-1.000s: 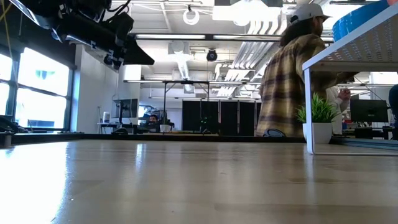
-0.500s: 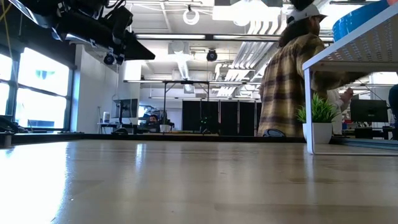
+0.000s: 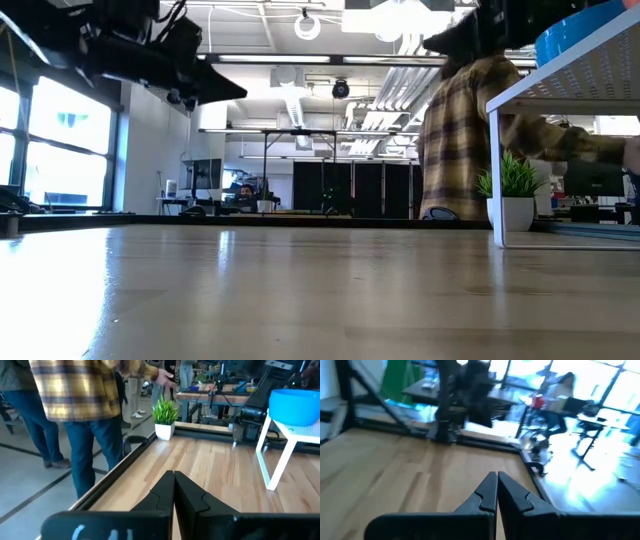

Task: Pick & Place Mini bowls
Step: Return to Home Position

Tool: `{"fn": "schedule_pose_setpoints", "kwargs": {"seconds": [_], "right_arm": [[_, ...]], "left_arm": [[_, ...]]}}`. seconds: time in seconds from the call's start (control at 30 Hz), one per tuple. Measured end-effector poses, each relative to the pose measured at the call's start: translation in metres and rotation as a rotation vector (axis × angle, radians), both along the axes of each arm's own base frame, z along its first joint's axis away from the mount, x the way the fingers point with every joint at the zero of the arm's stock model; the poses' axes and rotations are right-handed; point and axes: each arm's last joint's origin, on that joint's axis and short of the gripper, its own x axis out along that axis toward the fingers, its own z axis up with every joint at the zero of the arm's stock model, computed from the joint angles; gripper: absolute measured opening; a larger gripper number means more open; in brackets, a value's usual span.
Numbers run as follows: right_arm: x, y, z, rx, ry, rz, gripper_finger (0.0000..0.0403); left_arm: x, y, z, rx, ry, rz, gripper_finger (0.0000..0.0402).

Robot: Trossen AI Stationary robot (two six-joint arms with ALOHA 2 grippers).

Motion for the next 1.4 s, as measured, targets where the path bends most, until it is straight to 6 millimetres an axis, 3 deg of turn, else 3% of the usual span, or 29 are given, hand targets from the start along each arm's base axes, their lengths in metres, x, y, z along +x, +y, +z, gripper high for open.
{"fn": "schedule_pose_setpoints", "kwargs": {"seconds": [0.13, 0.43, 0.57, 1.1, 1.4], "right_arm": [[-0.018, -0.004, -0.016, 0.001, -0.055, -0.069, 0.0], [-0.059, 0.016, -0.031, -0.061, -0.19, -0.182, 0.0], [-0.072, 0.023, -0.038, -0.062, -0.233, -0.229, 0.0], [-0.091, 0.032, -0.077, -0.021, -0.304, -0.33, 0.0], [-0.094, 0.035, -0.074, 0.014, -0.358, -0.282, 0.0]], "left_arm": [[-0.009, -0.005, -0.014, -0.005, -0.015, 0.006, 0.0], [-0.039, -0.018, -0.038, 0.002, -0.033, 0.038, 0.0], [-0.054, -0.025, -0.039, 0.013, -0.044, 0.056, 0.0], [-0.102, -0.047, -0.04, 0.049, -0.066, 0.105, 0.0], [-0.101, -0.046, -0.043, 0.034, -0.061, 0.101, 0.0]]}}
